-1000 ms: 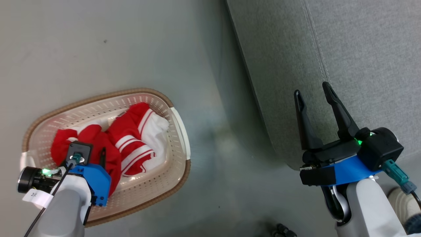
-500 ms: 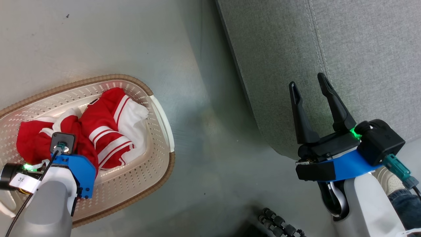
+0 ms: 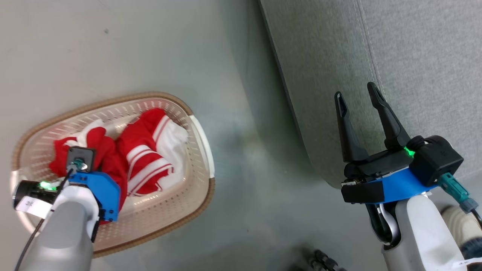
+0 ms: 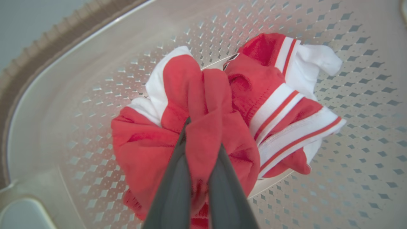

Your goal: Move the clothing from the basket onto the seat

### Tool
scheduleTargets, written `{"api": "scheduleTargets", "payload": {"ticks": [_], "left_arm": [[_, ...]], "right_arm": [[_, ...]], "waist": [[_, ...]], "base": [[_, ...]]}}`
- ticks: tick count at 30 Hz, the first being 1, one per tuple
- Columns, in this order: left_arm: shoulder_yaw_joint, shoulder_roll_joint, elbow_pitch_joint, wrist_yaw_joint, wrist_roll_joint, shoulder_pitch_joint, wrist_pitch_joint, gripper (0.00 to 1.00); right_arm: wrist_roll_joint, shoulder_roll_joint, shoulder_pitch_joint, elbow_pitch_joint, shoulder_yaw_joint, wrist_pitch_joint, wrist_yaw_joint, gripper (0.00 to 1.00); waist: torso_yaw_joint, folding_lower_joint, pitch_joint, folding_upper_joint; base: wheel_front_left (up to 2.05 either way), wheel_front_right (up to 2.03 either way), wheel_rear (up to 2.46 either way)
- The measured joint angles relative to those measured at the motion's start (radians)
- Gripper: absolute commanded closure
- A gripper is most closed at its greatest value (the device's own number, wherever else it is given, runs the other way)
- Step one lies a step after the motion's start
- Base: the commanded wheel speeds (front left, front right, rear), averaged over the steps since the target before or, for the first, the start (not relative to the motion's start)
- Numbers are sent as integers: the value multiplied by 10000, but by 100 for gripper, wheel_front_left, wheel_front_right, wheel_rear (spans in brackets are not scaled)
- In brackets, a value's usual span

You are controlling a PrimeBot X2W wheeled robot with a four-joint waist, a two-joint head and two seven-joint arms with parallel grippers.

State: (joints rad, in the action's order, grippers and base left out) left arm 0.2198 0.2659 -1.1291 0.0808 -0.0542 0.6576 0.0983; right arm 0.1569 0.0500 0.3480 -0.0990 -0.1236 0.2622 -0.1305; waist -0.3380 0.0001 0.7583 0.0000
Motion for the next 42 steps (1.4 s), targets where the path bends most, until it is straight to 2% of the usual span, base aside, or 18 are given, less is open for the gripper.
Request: {"api": "scheduleTargets", "payload": {"ticks": [7,11,17,21,25,29,35,42], "left_arm": [[474,-742,-533,259,-94,-197,635,100],[938,-1369,-834,349,38,-613,941,100],[1641,-1854,-769,449,-94,-774,1287,100],[2585,-2153,-98,454,-913,-788,1304,100],[4188,-2125,1503,479,-2282,-1028,874,100],[5310,-2169,2849,483,-3154,-921,510,100],[6013,-2157,4157,483,-4098,-272,142,100],[6433,-2153,4915,420,-4638,380,-100,100]], "right_arm": [[-614,-6,-277,-437,251,0,0,0],[-911,-13,-841,-784,318,0,-2,0],[-1160,-12,-1710,-1110,523,2,-2,0],[-1304,-10,-2182,-1298,541,0,-2,0],[-1344,-10,-2549,-1398,604,-2,0,0],[-1358,-8,-2729,-1381,577,-61,0,0],[-1375,-8,-2904,-1237,422,-247,0,0],[-1381,-8,-3076,-1097,148,-470,0,0]], "waist": [[564,-1,-1311,0],[998,-3,-2394,0],[1739,-5,-4139,1],[2277,-5,-5174,1],[2811,-6,-6053,1],[3291,-5,-6722,1],[3710,-4,-7387,1],[3668,-2,-7755,1]], "base": [[0,0,0],[0,0,0],[0,0,0],[0,0,0],[0,0,0],[0,0,0],[0,0,0],[0,0,0]]}}
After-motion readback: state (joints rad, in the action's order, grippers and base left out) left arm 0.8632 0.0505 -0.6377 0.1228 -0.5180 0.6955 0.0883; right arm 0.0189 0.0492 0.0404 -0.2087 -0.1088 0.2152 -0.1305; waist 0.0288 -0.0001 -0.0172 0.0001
